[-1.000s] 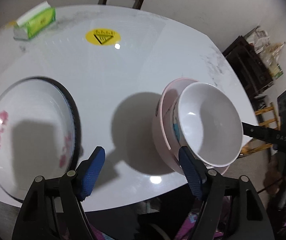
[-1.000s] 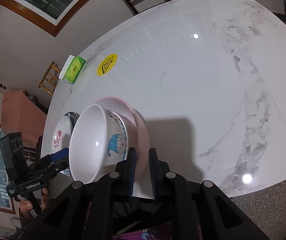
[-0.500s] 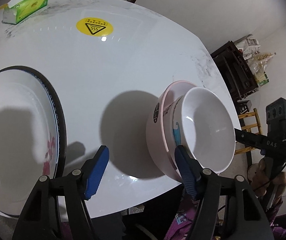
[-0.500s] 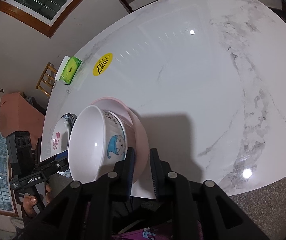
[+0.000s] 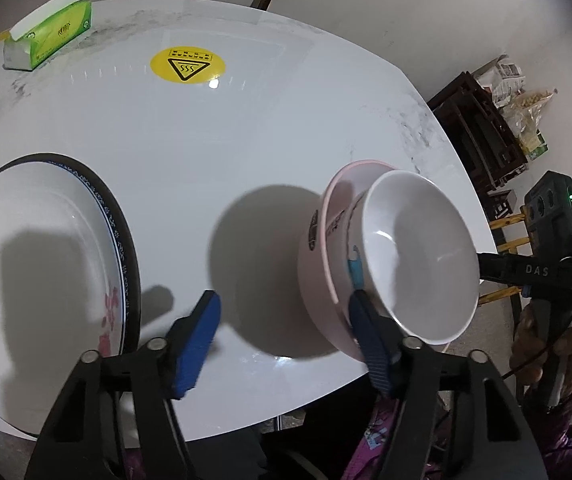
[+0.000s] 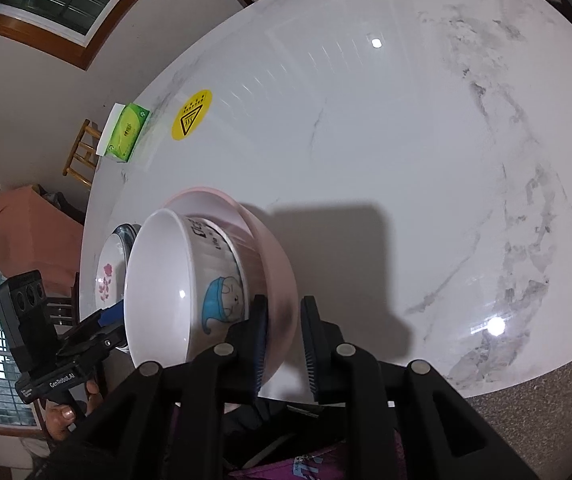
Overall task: Organize plates and bowls
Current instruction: 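Grasp the rim of the nested bowl stack with both grippers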
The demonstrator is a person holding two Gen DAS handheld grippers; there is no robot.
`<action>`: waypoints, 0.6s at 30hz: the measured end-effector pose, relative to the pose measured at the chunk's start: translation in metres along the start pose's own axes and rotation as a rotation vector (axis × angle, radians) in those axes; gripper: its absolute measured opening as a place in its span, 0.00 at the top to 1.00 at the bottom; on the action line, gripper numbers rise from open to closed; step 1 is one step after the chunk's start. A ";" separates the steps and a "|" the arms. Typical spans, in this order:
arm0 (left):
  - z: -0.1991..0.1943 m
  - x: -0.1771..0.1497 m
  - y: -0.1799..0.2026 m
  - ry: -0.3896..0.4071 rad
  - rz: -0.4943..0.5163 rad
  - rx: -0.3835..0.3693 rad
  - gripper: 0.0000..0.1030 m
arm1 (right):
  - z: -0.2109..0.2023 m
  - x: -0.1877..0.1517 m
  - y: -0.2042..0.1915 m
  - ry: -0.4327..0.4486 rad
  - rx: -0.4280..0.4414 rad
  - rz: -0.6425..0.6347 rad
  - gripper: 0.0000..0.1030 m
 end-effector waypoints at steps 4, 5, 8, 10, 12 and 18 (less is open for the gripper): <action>-0.001 0.003 0.006 -0.007 -0.035 -0.060 0.72 | -0.002 -0.001 0.000 0.000 -0.002 -0.009 0.82; 0.000 0.004 0.006 -0.004 -0.041 -0.060 0.73 | -0.001 0.000 0.000 0.001 -0.002 -0.009 0.82; 0.001 0.005 0.007 -0.005 -0.060 -0.072 0.78 | -0.002 0.001 0.000 0.005 -0.007 -0.014 0.82; 0.003 0.004 0.003 -0.034 -0.129 -0.134 0.81 | -0.002 0.001 0.000 0.002 -0.008 -0.015 0.82; 0.006 0.002 0.000 -0.059 -0.155 -0.126 0.61 | -0.003 0.002 0.000 0.002 -0.017 -0.023 0.82; 0.008 -0.004 -0.011 -0.036 -0.199 -0.095 0.45 | -0.001 0.006 0.000 -0.012 -0.030 -0.034 0.82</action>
Point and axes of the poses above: each gripper's, at about its wrist camera, not at the fingertips, and z roughly the way its jaws point, y to its right, x to its top, the point moved 1 cm from there along z, roughly the way its jaws point, and after that the axes turned 9 degrees about y, right-handed, at the moved point
